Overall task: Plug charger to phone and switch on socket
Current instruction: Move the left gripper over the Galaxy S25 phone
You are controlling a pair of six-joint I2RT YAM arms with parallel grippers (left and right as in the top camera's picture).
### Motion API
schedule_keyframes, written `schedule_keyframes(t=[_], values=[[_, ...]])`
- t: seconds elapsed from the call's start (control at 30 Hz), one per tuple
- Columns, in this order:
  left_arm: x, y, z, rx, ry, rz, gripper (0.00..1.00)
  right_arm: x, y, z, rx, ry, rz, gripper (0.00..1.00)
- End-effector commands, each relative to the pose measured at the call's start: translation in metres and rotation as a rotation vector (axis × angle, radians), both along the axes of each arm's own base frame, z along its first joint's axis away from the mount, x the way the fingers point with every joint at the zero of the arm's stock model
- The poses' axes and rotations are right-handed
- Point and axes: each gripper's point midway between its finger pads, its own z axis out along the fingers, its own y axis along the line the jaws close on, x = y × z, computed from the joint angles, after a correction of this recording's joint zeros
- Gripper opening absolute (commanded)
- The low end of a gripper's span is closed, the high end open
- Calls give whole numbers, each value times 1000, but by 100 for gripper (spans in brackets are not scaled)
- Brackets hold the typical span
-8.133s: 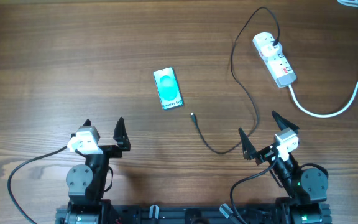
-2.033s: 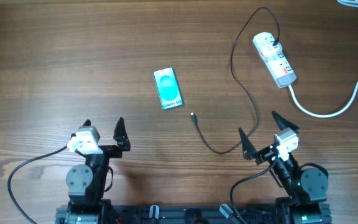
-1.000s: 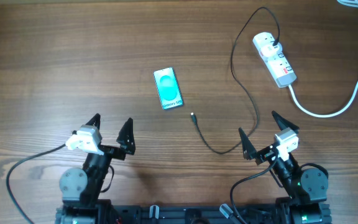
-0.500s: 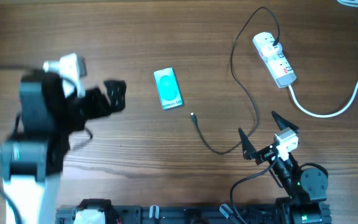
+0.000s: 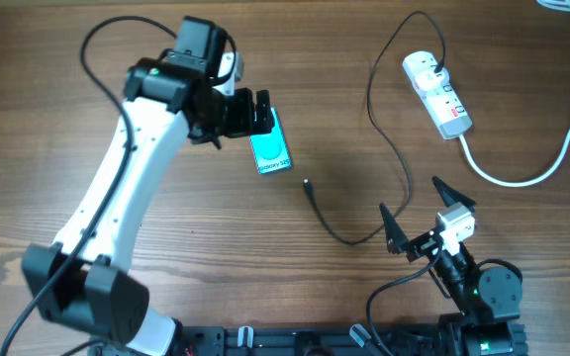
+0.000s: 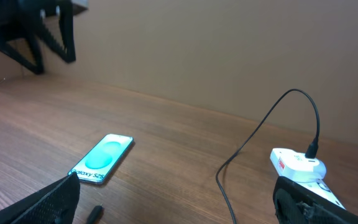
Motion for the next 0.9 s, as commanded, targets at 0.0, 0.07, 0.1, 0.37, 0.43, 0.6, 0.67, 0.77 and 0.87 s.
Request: schedule_keyframes(t=[0.0, 0.07, 0.1, 0.37, 0.43, 0.6, 0.67, 0.77, 0.87], values=[[6, -10, -15, -2, 34, -7, 4, 1, -1, 1, 12, 1, -9, 100], [7, -11, -24, -6, 77, 45, 4, 1, -1, 1, 13, 1, -9, 100], [7, -11, -27, -6, 88, 58, 4, 1, -1, 1, 12, 1, -9, 100], [10, -30, -35, -10, 72, 17, 4, 1, -1, 1, 13, 2, -9, 100], [11, -28, -37, 16, 74, 73, 4, 1, -1, 1, 13, 1, -9, 100], [18, -10, -44, 119, 59, 245, 4, 1, -1, 1, 13, 1, -9, 100], [17, -11, -44, 125, 57, 243, 5, 1, -1, 1, 12, 1, -9, 100], [18, -10, -48, 162, 48, 256, 5, 1, -1, 1, 13, 1, -9, 100], [18, -4, -59, 210, 57, 340, 5, 1, -1, 1, 12, 1, -9, 100]])
